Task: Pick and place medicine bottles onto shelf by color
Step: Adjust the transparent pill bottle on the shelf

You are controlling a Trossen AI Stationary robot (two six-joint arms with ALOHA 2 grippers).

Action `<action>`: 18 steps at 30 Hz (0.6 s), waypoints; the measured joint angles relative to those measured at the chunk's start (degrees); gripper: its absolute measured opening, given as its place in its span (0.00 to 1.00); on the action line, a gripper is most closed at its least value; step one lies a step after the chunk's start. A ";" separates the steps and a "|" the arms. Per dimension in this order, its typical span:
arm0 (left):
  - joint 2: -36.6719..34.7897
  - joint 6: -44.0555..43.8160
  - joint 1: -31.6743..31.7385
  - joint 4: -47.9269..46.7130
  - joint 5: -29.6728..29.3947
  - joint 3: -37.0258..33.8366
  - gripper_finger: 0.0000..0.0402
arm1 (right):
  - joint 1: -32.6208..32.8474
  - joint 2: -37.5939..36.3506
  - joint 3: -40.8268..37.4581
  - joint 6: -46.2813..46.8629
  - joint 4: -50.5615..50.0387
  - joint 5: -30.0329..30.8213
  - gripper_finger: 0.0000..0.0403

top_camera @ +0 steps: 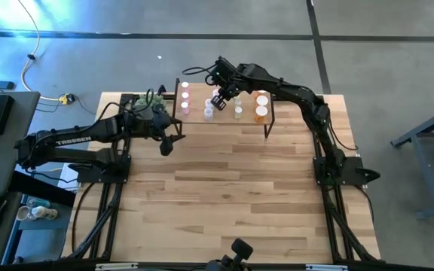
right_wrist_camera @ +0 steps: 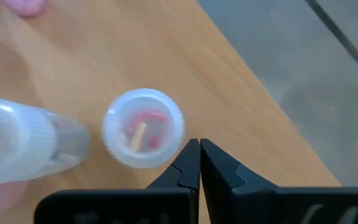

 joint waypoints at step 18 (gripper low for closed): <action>0.00 0.01 0.00 -0.04 0.00 0.00 0.69 | 0.01 0.00 -0.02 1.52 3.89 -6.71 0.01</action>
